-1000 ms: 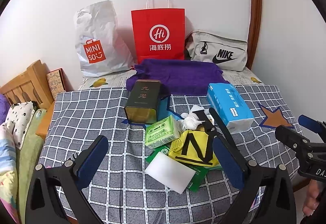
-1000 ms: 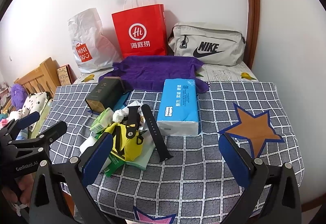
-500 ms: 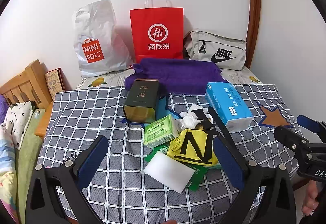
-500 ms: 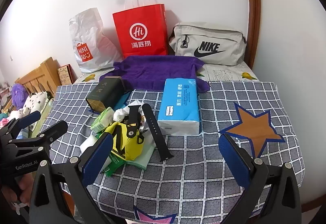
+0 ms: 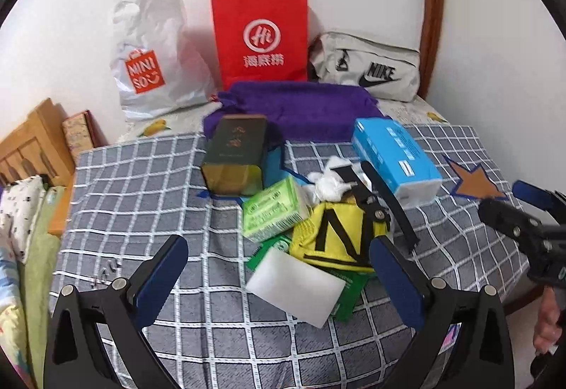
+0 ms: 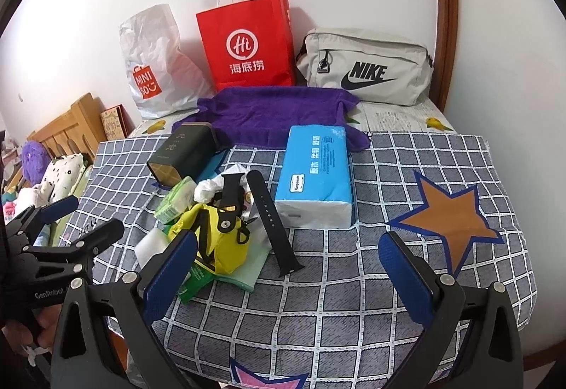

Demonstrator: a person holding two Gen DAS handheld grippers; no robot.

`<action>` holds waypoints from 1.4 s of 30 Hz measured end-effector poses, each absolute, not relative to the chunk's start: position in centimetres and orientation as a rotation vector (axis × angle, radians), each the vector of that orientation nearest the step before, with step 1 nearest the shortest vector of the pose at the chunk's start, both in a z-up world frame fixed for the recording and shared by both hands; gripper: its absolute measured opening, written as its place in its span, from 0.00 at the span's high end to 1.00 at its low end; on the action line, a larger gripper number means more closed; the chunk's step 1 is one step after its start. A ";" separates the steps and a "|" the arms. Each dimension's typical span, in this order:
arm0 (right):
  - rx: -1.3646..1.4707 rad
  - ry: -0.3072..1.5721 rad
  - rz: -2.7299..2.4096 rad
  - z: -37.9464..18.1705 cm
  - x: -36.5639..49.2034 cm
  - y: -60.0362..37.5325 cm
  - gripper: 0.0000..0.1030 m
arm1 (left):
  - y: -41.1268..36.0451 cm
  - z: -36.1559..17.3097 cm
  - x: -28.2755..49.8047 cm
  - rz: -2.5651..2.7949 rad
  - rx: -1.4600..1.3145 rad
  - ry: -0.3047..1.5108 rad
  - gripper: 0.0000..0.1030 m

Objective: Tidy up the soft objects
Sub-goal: 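Grasp the black watch strap with the right tool while the left tool grasps the white sponge block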

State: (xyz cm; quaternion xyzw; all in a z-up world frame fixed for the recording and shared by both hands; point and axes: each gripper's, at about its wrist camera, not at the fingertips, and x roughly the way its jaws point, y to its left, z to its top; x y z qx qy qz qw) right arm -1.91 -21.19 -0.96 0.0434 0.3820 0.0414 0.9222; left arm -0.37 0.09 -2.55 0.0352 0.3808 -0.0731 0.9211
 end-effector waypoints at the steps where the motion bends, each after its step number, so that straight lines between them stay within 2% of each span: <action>1: 0.088 0.787 0.084 -1.2 -1.8 -21.2 0.01 | 0.2 -3.0 -0.3 -0.166 0.070 0.790 0.00; 16: 0.092 0.884 0.082 -5.4 0.6 -21.0 0.01 | -0.4 -9.4 1.1 -0.283 0.179 0.884 0.00; 23: 0.082 0.941 0.075 -8.0 2.2 -21.3 0.01 | 0.5 -11.5 2.3 -0.347 0.096 0.923 0.01; 24: 0.080 0.949 0.074 -8.3 2.4 -21.3 0.01 | 0.6 -11.6 2.4 -0.359 0.084 0.921 0.01; 26: 0.077 0.970 0.076 -9.2 2.9 -21.4 0.02 | 0.9 -11.8 2.6 -0.392 0.060 0.923 0.15; 27: 0.078 0.978 0.078 -9.5 3.1 -21.4 0.04 | 0.9 -11.8 2.7 -0.406 0.051 0.925 0.18; 31: 0.075 1.008 0.112 -10.7 4.2 -21.3 0.12 | 1.3 -11.4 3.0 -0.399 0.059 0.913 0.19; 35: 0.036 1.002 0.141 -11.4 5.1 -20.8 0.15 | 1.6 -11.3 3.4 -0.385 0.064 0.917 0.19; 38: 0.031 1.002 0.166 -11.9 6.1 -20.6 0.23 | 2.1 -11.3 3.7 -0.389 0.044 0.925 0.19; 39: 0.039 1.007 0.170 -12.1 6.4 -20.6 0.29 | 2.2 -11.3 3.9 -0.385 0.039 0.928 0.19; 42: 0.057 1.003 0.188 -12.5 7.0 -20.5 0.33 | 2.7 -11.5 4.3 -0.375 0.020 0.943 0.19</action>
